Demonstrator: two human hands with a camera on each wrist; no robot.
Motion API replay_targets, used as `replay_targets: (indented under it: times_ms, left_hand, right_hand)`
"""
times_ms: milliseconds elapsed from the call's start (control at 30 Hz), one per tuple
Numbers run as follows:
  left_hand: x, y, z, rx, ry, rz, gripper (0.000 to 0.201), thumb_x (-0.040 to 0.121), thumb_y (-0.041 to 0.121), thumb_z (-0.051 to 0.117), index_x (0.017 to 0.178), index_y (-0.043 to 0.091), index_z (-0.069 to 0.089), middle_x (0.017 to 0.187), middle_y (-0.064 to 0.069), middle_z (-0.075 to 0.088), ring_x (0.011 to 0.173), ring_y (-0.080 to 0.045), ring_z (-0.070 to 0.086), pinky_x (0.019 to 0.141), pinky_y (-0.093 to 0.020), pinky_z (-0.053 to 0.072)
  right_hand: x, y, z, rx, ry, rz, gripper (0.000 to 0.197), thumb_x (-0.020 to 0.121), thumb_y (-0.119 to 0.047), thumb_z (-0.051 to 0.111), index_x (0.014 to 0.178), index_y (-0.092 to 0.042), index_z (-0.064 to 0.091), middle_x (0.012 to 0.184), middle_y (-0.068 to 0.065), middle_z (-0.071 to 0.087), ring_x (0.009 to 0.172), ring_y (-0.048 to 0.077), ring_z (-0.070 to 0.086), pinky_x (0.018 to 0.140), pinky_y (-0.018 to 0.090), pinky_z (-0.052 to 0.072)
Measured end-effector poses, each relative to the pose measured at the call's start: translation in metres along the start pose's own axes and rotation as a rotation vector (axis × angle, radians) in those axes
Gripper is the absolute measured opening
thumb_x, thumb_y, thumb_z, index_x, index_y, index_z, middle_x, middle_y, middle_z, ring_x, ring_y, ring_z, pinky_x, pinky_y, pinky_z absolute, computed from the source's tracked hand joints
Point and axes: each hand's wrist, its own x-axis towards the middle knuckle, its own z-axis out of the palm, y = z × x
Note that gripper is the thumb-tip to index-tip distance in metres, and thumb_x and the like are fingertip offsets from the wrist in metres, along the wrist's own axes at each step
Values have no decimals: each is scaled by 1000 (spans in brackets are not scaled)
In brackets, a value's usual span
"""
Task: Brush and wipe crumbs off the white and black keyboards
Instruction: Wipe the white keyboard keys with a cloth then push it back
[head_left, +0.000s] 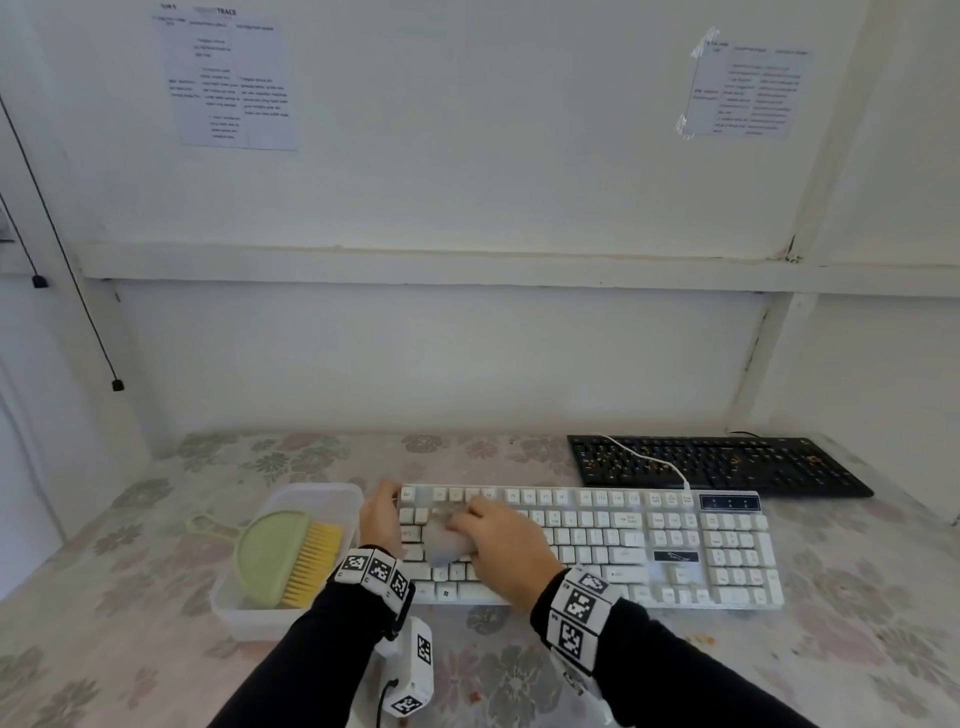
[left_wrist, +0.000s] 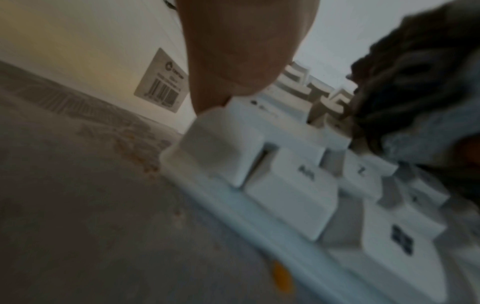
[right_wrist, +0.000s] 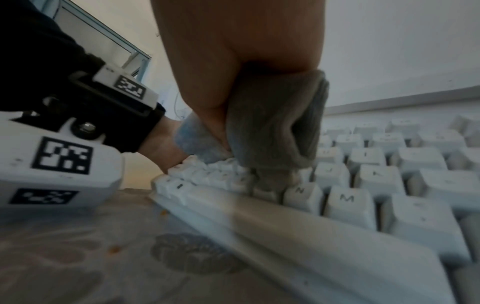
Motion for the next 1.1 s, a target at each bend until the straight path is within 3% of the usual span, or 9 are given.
replay_targets:
  times_ms: [133,233,367,533,633,733,833,933,1100]
  left_hand:
    - [0,0,-2,-80,-33,-134,24,86,24,46,67,10,51,61,-15,50,47,-23,48,45,-23,41]
    - [2,1,-3,-65,-55,-143,23,82,28,48,65,13,51,64,-13,51,54,-25,49,52,-28,42]
    - [6,6,-5,-77,-24,-115,23,85,18,47,63,12,49,65,-7,48,63,-21,44,58,-32,38]
    - [0,8,-8,-171,-181,-291,38,94,25,41,70,5,62,63,-11,63,59,-22,59,65,-35,46]
    - [-1,6,-7,-203,-219,-309,38,97,29,40,81,4,64,71,-13,67,66,-24,63,71,-37,49]
    - [2,7,-5,-219,-159,-326,31,96,28,43,79,9,60,67,-13,65,67,-26,60,72,-38,48]
    - [6,5,-2,-191,-145,-315,22,89,27,51,75,14,61,60,-10,64,58,-25,61,60,-32,51]
    - [3,5,-1,-162,-182,-305,29,91,28,50,69,14,62,56,-12,63,47,-25,61,50,-29,52]
    - [3,4,-2,-175,-188,-301,24,88,33,51,74,17,61,68,-15,60,56,-29,59,56,-31,50]
  right_hand:
    - [-6,-1,4,-50,-110,-58,43,87,-7,49,124,-27,56,110,2,54,101,23,53,73,35,45]
    - [2,-1,-6,-49,-88,-40,41,86,-9,51,122,-29,58,111,-1,56,102,20,54,74,34,47]
    - [19,-7,-3,-14,151,-64,39,84,-9,54,121,-18,57,113,7,57,100,28,54,77,41,49]
    - [22,-12,19,-16,34,-41,48,82,-24,58,128,-18,50,119,10,47,107,29,47,84,42,48]
    - [22,-12,26,3,70,-51,42,83,-14,55,126,-16,53,116,12,47,103,31,49,81,41,49]
    - [21,-11,29,-6,74,-74,38,85,-4,51,121,-15,56,113,13,49,101,32,50,77,41,50]
    - [14,-10,29,-8,-15,-75,36,90,-7,48,123,-19,54,115,11,47,100,32,49,78,44,49]
    - [3,-8,29,-16,-89,-109,31,92,-15,47,121,-22,56,110,6,48,97,29,51,76,42,49]
    - [7,-9,9,-61,-279,-117,35,88,-9,50,119,-24,61,100,4,49,95,26,53,74,38,48]
